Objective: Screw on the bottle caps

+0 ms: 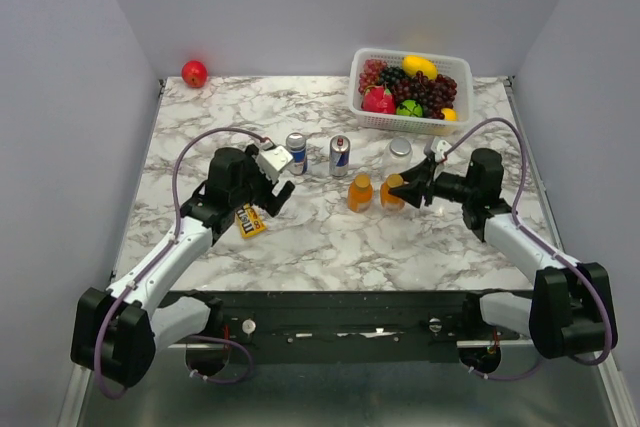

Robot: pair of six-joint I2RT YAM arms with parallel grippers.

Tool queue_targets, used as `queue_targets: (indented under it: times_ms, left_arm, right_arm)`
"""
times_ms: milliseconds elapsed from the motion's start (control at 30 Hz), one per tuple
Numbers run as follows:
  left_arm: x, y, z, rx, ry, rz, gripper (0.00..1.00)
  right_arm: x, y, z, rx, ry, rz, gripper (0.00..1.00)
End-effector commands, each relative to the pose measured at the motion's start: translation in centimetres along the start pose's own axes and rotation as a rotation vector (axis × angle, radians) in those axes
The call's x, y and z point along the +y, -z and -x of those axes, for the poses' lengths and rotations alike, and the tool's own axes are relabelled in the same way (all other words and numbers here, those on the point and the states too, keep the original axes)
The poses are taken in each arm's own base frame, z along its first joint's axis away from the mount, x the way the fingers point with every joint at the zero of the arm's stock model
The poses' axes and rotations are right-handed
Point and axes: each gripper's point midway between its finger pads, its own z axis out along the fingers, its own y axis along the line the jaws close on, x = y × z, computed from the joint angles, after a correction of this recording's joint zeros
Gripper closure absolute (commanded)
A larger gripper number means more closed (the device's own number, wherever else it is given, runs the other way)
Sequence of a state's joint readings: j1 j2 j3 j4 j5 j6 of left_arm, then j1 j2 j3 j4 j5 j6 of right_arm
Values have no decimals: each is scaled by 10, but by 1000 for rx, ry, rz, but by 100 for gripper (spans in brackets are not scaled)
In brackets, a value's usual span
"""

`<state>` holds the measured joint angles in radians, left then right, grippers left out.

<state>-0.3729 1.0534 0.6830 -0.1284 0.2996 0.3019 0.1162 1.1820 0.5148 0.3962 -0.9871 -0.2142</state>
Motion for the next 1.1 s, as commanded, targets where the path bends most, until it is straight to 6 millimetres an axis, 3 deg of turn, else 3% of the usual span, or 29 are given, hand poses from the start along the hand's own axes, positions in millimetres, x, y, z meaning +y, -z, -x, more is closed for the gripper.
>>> queue_targets:
  times_ms: [0,233,300,433,533,767,900,1067]
  left_arm:
    - [21,-2,24,-32,-67,55,1]
    - [23,-8,30,-55,-78,51,1]
    - [23,-10,32,-60,-78,47,1]
    - [18,-14,34,-92,-78,23,1]
    - [15,-19,27,-81,-61,7,1]
    - [15,-21,34,-96,-53,-3,1]
    - [14,-25,34,-95,-49,-15,1]
    - [13,-28,36,-112,-51,-22,1]
  right_arm:
    - [1,-2,6,26,62,79,74]
    - [0,0,-2,90,42,87,65]
    - [-1,1,-11,123,42,86,62]
    - [6,5,-51,187,43,92,60]
    - [11,6,-61,194,28,106,62]
    - [9,7,-56,166,13,103,60]
    - [6,10,-61,189,4,67,44]
    - [5,14,-64,201,14,41,37]
